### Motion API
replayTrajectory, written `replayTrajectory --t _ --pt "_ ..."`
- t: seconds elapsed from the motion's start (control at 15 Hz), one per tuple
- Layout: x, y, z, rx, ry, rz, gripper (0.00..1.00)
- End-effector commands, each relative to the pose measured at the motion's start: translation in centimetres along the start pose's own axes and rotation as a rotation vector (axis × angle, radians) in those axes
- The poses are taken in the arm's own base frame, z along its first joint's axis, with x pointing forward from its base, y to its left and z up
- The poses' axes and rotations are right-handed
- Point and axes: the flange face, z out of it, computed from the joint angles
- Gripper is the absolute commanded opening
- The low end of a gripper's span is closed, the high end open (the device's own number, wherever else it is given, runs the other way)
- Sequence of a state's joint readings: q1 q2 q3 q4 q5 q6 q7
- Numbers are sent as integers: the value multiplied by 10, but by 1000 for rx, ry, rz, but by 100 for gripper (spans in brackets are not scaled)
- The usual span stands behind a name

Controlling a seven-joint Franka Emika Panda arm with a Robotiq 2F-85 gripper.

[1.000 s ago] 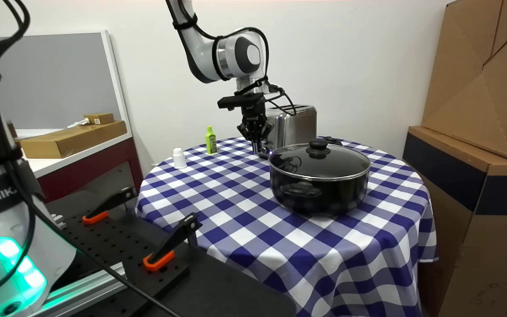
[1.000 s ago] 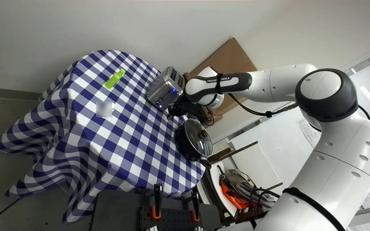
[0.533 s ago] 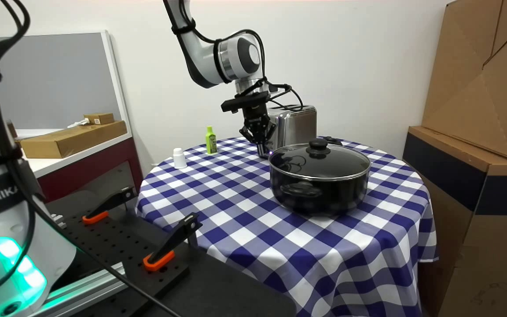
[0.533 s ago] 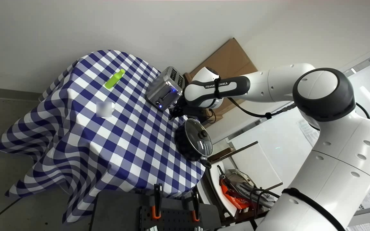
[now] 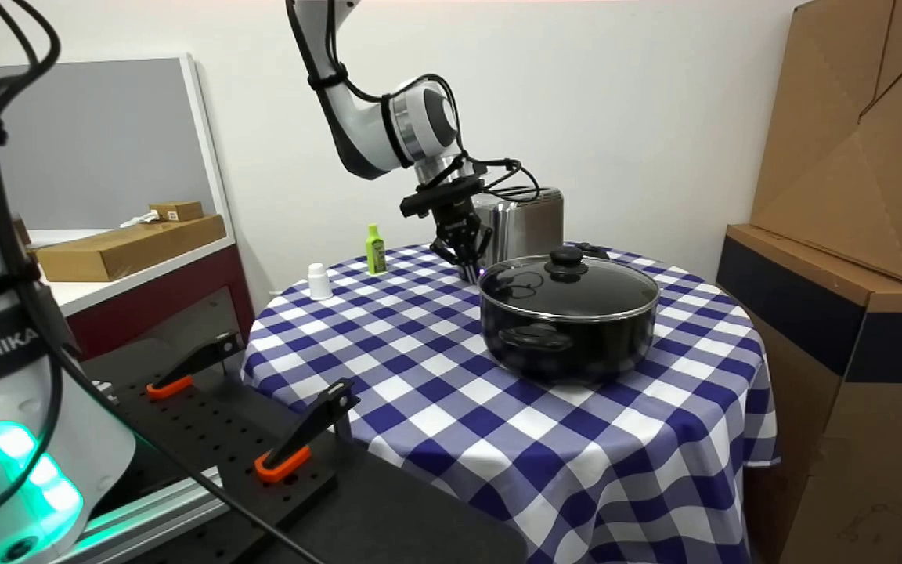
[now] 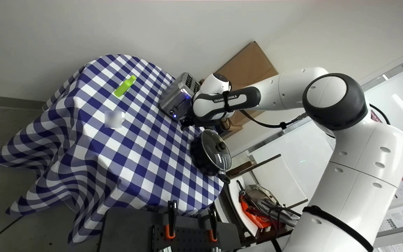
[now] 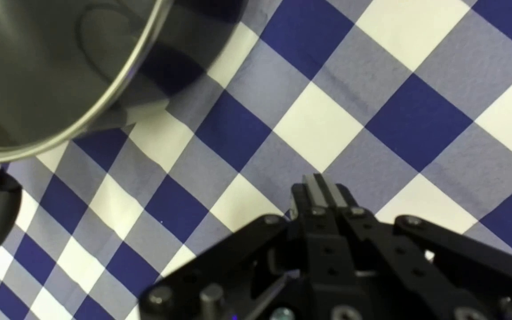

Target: Pick up the lid and put it on the pot, then turn on and off the toaster

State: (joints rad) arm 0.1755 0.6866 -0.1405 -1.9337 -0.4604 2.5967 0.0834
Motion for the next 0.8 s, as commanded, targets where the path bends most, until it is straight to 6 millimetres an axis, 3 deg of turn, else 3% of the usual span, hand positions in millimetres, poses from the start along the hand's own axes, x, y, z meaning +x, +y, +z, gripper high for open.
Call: replayTrajectory --t 0.0,0.47,0.67,0.73 --pt "18 -1 5 -52 45 8 28" --pt "25 22 -3 -61 99 161 80" --pt "22 27 2 -81 96 193 99" --pt "21 27 4 -83 96 203 100"
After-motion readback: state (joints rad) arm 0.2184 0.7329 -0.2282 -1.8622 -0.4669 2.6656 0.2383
